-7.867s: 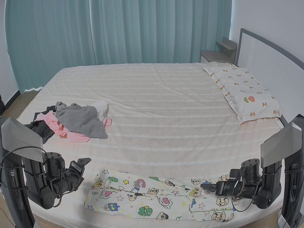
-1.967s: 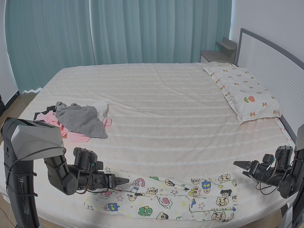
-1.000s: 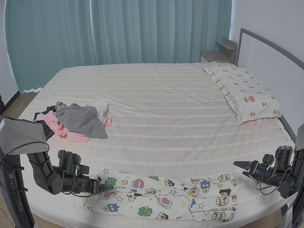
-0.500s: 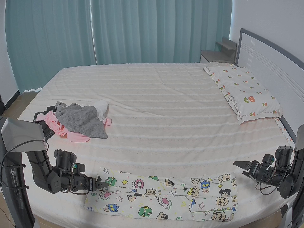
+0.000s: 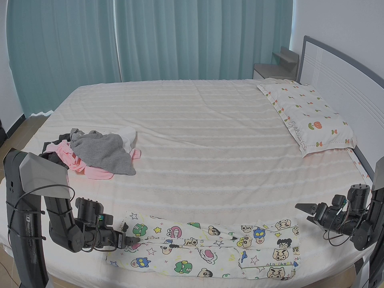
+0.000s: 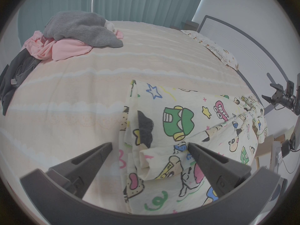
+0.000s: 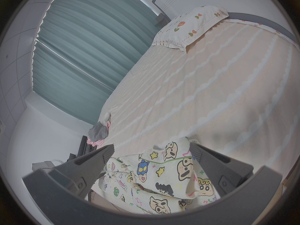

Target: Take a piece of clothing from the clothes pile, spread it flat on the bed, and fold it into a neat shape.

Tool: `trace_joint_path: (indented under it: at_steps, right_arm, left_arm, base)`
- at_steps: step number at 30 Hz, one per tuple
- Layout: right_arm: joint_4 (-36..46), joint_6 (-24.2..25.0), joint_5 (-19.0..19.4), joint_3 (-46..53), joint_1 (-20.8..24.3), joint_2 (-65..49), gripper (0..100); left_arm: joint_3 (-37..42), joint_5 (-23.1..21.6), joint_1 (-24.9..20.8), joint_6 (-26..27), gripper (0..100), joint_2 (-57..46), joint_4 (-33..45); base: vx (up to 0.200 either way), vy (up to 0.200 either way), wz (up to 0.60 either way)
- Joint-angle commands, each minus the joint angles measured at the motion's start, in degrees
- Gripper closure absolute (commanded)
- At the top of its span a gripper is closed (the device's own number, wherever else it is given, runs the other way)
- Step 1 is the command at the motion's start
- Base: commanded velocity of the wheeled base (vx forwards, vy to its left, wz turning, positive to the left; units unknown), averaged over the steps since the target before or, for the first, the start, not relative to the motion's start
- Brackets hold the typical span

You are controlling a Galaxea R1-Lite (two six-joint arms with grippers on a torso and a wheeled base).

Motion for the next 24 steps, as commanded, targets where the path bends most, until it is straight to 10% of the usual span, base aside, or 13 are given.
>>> trace_joint_path:
  at_steps: [1,8,9,24]
  right_arm:
    - [-0.01,0.0,0.03,1.01,-0.01,-0.04,0]
    - [-0.01,0.0,0.03,1.01,-0.01,-0.04,0]
    - [-0.01,0.0,0.03,1.01,-0.01,-0.04,0]
    - [-0.01,0.0,0.03,1.01,-0.1,-0.13,0]
  left_arm:
    - [-0.2,-0.08,-1.4,-0.19,0,0.76,0.12]
    - [-0.28,0.89,-2.11,-0.19,0,0.76,0.2]
    - [-0.37,1.07,-2.11,-0.19,100,0.76,0.29]
    - [0.16,1.07,-1.31,-0.36,100,0.14,0.2]
  base:
    - [0.0,0.0,0.0]
    - [0.0,0.0,0.0]
    - [0.0,0.0,0.0]
    - [0.0,0.0,0.0]
